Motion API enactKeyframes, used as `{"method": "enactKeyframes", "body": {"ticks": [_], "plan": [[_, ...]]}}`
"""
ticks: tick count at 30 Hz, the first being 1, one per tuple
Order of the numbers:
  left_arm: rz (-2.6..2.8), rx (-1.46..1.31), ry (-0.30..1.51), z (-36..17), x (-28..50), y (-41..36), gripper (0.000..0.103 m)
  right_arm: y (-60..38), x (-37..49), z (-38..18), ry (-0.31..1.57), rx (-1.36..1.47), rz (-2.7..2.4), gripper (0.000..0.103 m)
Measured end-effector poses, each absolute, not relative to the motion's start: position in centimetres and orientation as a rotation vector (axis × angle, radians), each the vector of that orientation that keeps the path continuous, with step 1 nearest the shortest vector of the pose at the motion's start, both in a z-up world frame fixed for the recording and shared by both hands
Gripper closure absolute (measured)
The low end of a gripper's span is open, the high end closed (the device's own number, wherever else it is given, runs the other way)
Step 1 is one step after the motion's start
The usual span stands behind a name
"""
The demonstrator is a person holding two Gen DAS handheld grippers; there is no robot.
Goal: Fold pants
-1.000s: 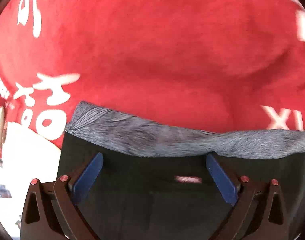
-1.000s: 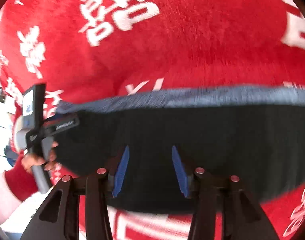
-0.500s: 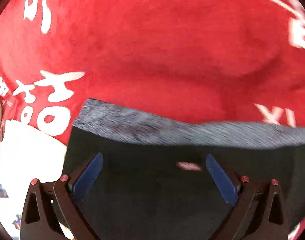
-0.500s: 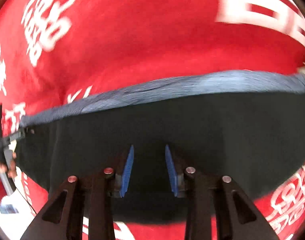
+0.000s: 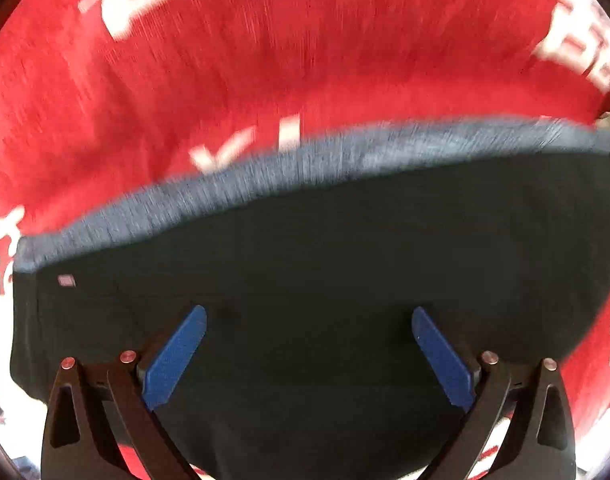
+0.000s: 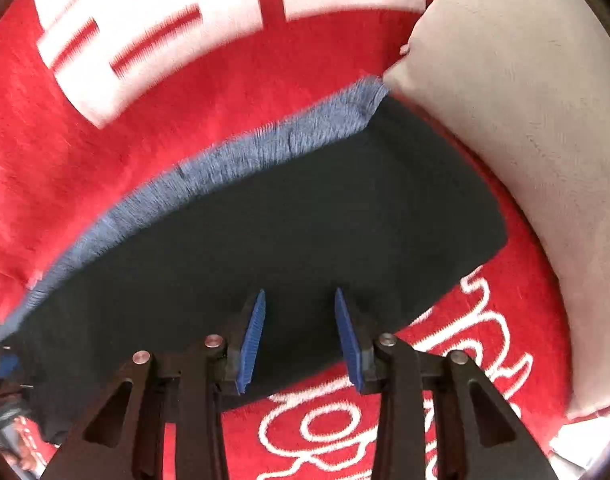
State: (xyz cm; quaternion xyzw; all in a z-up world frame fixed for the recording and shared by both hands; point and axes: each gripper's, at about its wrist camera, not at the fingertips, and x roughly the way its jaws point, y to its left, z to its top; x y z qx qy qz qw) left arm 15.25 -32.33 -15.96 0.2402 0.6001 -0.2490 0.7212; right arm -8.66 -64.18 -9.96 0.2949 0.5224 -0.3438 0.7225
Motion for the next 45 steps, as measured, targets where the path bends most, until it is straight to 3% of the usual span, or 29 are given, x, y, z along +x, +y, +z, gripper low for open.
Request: {"method": "enactKeyframes", "body": {"ticks": [7, 14, 19, 21, 23, 37, 45], "plan": [[-0.557, 0.351, 1.288, -12.9, 17.1, -37.4, 0.000, -62.6, -3.1, -8.2, 1.032, 0.712, -0.490, 0.063], [-0.356, 0.406, 1.268, -16.8, 20.1, -41.1, 0.000, -61.3, 3.8, -10.9, 1.074, 0.625, -0.434, 0.064], [-0.306, 0.346, 1.290, -15.0, 21.6, -37.5, 0.000, -65.1, 0.5, -9.9, 1.027, 0.699, -0.590, 0.063], [-0.329, 0.328, 1.291, -13.1, 21.5, -35.7, 0.000, -65.4, -1.1, -8.7, 1.012, 0.763, -0.555, 0.051], [-0.340, 0.330, 1.288, -11.0, 20.7, -33.9, 0.000, -65.1, -3.1, -7.0, 1.005, 0.808, -0.499, 0.046], [0.068, 0.257, 1.189, 3.5, 18.7, -13.1, 0.000, -63.8, -11.9, -0.6, 1.189, 0.573, -0.249, 0.046], [0.050, 0.268, 1.181, 3.4, 16.0, -8.0, 0.000, -60.0, -12.2, -1.9, 1.181, 0.580, -0.290, 0.046]]}}
